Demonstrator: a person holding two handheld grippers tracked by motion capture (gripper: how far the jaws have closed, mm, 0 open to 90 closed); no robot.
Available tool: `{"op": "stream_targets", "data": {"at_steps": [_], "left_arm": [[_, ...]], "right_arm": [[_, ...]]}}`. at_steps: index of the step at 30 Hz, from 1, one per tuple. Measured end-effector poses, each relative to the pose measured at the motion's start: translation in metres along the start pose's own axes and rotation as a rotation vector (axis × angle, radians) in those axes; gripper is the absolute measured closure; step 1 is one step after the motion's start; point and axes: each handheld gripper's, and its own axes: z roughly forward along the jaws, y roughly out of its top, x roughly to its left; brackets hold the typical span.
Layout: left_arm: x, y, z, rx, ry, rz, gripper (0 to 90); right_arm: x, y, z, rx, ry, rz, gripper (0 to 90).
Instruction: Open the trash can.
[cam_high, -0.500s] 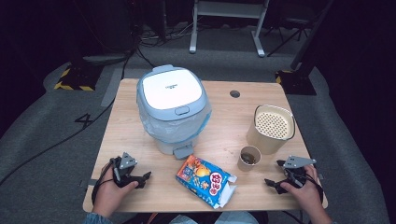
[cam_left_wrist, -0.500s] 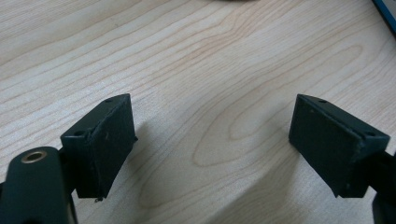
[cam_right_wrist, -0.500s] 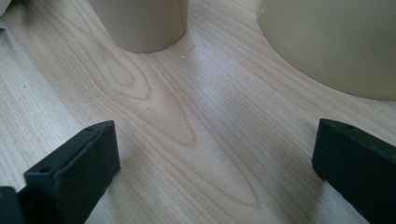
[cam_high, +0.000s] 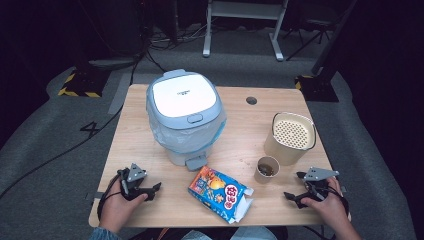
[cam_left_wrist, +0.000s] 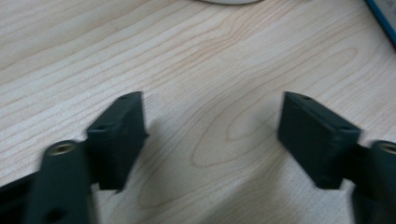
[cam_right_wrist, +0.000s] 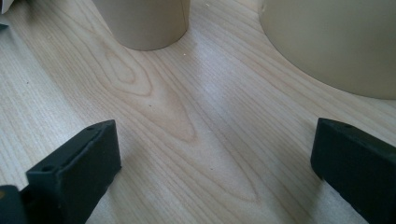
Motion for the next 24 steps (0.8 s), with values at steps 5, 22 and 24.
{"op": "stream_targets", "data": {"at_steps": [5, 22, 24], "left_arm": [[0.0, 0.006, -0.006, 0.018, -0.023, 0.018, 39.5], [-0.004, 0.05, -0.051, -0.152, -0.245, -0.01, 65.3], [-0.003, 0.055, -0.057, -0.178, -0.271, 0.015, 66.5]], "right_arm": [[0.0, 0.0, 0.0, -0.001, 0.0, 0.002, 2.0], [-0.001, -0.006, -0.009, -0.069, 0.016, -0.004, 40.5], [-0.001, -0.006, -0.009, -0.071, 0.017, -0.007, 43.0]]}}
